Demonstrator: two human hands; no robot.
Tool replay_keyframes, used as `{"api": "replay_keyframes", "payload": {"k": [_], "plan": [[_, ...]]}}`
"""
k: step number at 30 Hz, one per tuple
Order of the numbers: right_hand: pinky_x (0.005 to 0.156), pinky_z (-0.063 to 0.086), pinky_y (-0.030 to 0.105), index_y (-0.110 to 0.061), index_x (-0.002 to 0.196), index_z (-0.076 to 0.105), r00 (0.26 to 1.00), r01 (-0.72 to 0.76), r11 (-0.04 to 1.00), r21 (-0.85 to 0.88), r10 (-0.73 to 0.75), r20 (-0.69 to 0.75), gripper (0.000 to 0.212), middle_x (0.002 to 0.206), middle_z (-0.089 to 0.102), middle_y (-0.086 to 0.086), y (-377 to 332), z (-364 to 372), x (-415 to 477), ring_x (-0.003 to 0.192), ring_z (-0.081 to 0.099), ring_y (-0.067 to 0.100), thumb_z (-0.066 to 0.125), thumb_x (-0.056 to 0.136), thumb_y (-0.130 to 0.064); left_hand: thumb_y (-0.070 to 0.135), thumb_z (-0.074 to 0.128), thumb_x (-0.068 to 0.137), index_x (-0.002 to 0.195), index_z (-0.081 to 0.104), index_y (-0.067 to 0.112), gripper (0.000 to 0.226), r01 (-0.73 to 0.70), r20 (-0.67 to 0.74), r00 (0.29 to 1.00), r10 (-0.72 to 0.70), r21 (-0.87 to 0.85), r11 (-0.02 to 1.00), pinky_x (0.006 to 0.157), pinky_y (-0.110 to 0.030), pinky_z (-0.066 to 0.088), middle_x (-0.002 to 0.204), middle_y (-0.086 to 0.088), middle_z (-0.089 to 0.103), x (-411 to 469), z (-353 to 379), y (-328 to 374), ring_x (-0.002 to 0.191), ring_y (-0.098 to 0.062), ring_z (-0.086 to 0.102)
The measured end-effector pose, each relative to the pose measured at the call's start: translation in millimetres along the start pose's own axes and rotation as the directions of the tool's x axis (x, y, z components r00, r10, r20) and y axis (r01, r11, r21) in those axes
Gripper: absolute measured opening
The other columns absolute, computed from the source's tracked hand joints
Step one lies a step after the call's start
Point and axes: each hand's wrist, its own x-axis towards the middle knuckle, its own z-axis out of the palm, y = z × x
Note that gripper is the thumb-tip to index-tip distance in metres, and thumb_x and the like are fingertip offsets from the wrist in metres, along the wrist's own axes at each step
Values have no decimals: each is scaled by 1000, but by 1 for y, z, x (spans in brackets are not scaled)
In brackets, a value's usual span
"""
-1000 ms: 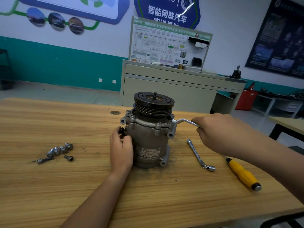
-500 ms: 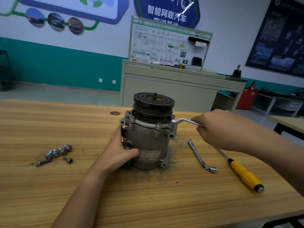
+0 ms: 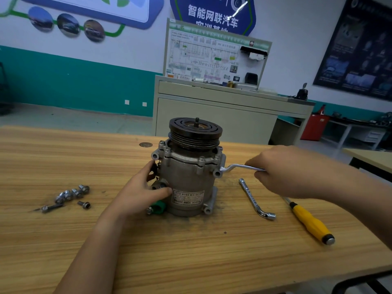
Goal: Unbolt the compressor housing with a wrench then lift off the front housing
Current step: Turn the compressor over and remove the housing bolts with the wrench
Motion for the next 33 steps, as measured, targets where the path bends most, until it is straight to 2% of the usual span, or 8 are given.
{"api": "replay_keyframes", "payload": {"k": [5, 10, 13, 16, 19, 23, 29, 33], "plan": [[75, 53, 33, -23, 116, 58, 997, -36, 996, 77, 41, -58, 28, 96, 62, 1, 2, -5, -5, 85, 57, 17, 39, 96, -21, 7, 67, 83, 146, 27, 21, 75, 17, -6, 1000, -18, -125, 992, 96, -28, 39, 143, 1, 41, -3, -1, 4, 125, -10, 41], [64, 45, 23, -23, 126, 52, 996, -58, 996, 71, 63, -64, 33, 98, 60, 1, 2, -2, 3, 85, 55, 16, 40, 96, -17, 6, 67, 83, 142, 34, 22, 69, 17, -19, 1000, -20, -147, 989, 84, -23, 43, 135, 3, 47, -5, 2, 7, 102, -5, 55], [62, 45, 23, -23, 125, 53, 996, -61, 996, 59, 65, -62, 33, 93, 59, 1, 2, -1, 8, 81, 55, 16, 41, 95, -16, 6, 67, 83, 143, 33, 21, 70, 19, -29, 999, -23, -144, 989, 87, -27, 43, 136, 3, 48, -4, 2, 6, 110, -13, 53], [53, 39, 20, -22, 122, 54, 996, -47, 999, -6, 46, -79, 31, 89, 58, 1, -1, 1, 14, 74, 53, 15, 41, 95, -15, 9, 68, 83, 144, 30, 21, 73, 24, -35, 999, -28, -111, 994, 86, -28, 42, 133, 7, 45, -3, 2, 5, 112, -12, 49], [45, 32, 20, -19, 118, 52, 996, -29, 988, -155, 16, -86, 29, 72, 45, -2, -10, 2, 10, 58, 41, 11, 40, 93, -10, 11, 69, 82, 144, 32, 22, 73, 27, -35, 999, -31, -94, 995, 86, -28, 44, 132, 8, 46, -3, 1, 4, 111, -12, 50], [39, 23, 23, -11, 114, 47, 996, 6, 950, -312, -35, -85, 26, 62, 29, -2, -24, 5, 1, 48, 26, 11, 43, 90, -3, 13, 71, 80, 144, 32, 21, 75, 55, -48, 997, -58, -70, 996, 98, -44, 47, 138, 0, 48, -2, 1, 3, 116, -17, 53], [38, 31, 23, -11, 119, 37, 994, 18, 948, -317, -50, -94, 24, 59, 42, -2, -10, 21, 11, 50, 40, 12, 37, 96, -17, 14, 71, 80, 144, 32, 23, 75, 52, -47, 997, -56, -65, 996, 94, -38, 48, 136, 4, 48, -3, 1, 4, 113, -15, 53], [39, 32, 22, -16, 116, 32, 985, 72, 925, -373, -125, -121, 26, 61, 43, -3, 12, 22, 22, 49, 40, 10, 45, 94, -12, 12, 70, 81, 143, 34, 23, 73, 45, -45, 998, -50, -93, 995, 94, -40, 48, 135, 6, 47, -2, 1, 4, 113, -18, 54]]}}
